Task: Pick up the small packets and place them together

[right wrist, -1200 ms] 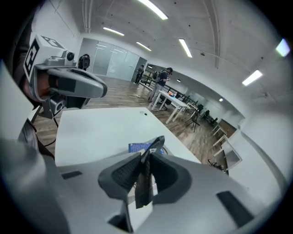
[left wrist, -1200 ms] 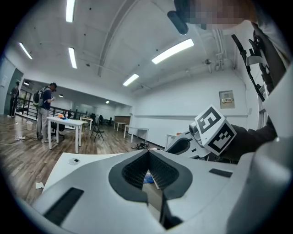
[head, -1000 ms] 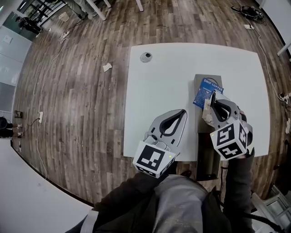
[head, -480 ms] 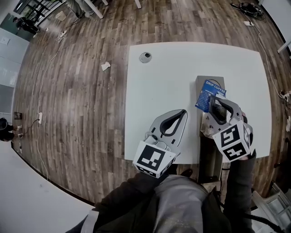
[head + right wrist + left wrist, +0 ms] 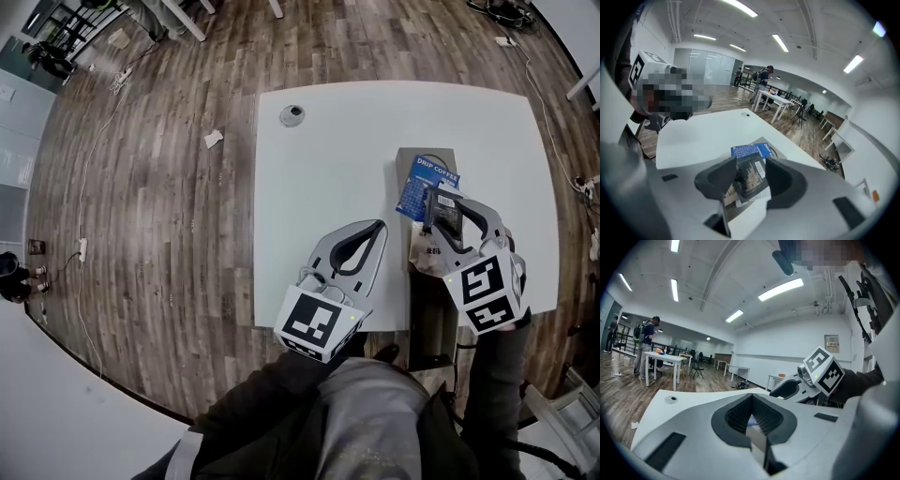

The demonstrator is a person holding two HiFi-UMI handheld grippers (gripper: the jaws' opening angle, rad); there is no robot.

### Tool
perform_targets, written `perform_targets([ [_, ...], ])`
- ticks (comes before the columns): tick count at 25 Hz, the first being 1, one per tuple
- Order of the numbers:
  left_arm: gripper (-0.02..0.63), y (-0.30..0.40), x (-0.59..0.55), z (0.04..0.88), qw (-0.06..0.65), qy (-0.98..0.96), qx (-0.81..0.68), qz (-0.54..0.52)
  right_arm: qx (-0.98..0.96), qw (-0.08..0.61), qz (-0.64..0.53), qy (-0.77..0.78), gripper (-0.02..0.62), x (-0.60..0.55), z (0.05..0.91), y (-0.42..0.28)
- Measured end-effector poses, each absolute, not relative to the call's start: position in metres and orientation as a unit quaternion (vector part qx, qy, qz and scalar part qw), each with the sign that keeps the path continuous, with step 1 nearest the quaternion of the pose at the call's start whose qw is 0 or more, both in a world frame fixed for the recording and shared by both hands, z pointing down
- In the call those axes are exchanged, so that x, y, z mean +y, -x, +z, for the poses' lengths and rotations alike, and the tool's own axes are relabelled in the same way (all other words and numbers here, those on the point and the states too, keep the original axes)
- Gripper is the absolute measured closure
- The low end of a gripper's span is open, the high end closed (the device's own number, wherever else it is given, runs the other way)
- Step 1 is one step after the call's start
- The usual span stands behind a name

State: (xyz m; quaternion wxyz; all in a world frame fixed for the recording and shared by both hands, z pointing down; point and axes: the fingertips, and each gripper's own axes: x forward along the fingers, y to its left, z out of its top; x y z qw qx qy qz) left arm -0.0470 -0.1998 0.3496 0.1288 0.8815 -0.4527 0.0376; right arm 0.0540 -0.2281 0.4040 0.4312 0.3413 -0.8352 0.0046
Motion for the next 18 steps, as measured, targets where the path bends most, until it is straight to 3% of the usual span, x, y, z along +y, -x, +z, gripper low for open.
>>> perform_targets([
  [18,0.604,-0.003,-0.087,0.336,0.111,-0.89,-0.44,0.044,-0.843,0.436,0.036,-0.313,0.41,-0.088,0.438,-0.087],
])
